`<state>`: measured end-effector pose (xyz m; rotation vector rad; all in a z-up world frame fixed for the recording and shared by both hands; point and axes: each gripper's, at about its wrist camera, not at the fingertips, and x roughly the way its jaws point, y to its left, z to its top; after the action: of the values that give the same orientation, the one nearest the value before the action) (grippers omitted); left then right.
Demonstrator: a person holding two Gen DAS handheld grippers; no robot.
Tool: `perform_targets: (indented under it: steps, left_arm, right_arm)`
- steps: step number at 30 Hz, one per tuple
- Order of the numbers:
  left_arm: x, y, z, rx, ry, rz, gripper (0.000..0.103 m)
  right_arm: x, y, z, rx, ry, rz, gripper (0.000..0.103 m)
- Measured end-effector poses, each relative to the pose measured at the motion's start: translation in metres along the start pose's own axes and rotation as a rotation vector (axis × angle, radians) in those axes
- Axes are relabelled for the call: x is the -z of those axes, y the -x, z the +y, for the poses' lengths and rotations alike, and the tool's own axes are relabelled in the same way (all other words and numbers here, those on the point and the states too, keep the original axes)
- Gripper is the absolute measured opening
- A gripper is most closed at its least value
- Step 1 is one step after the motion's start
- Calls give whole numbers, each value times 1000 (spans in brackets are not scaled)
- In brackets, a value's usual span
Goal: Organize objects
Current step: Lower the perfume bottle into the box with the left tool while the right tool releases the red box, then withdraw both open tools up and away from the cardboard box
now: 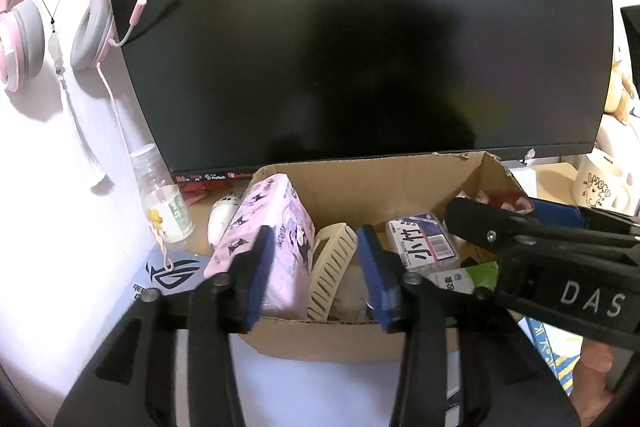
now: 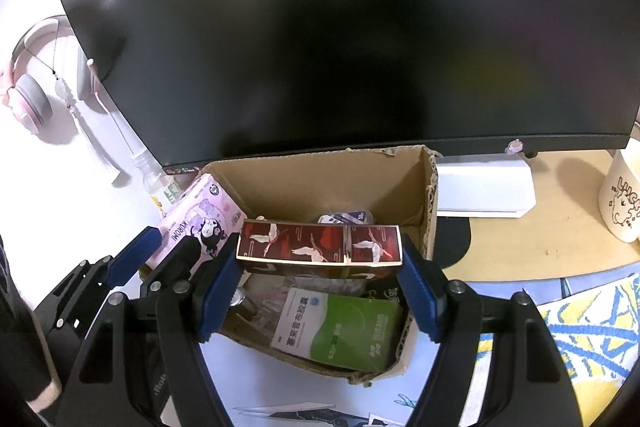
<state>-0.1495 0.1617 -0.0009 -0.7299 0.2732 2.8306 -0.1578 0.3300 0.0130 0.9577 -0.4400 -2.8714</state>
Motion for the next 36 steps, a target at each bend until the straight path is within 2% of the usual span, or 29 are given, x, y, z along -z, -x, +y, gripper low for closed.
perform_targets:
  steps: [1,3,10,13,16,18,21,25,36]
  left_arm:
    - [0,1,1,0,6,-3,64]
    - [0,4,2,-2,22,-13,69]
    - [-2,16,5,-7,22,-29,77]
    - [-3,20,6,-32,13,-40,80]
    - [-3,23,10,-22,18,-38,87]
    - [-3,25,13,-20,29,-38,88]
    - [-2,29,17,-20,35,-34,89]
    - [1,35,21,-43,32,-41,99]
    - [15,52,45,-36,109,-31,102]
  right_arm:
    - [1,1,0,0,-5,-4,81]
    - [0,1,1,-10,-5,-7,85]
    - [0,9,9,6,35,-19,98]
    - [-2,11,14,34,61,-33,99]
    - [-3,13,17,36,81,-33,99]
    - [-4,15,17,34,82,-30,103]
    - [-4,18,17,30,80,-35,103]
    - [-5,18,15,24,80,1,103]
    - [-2,40,17,54,123,-24,103]
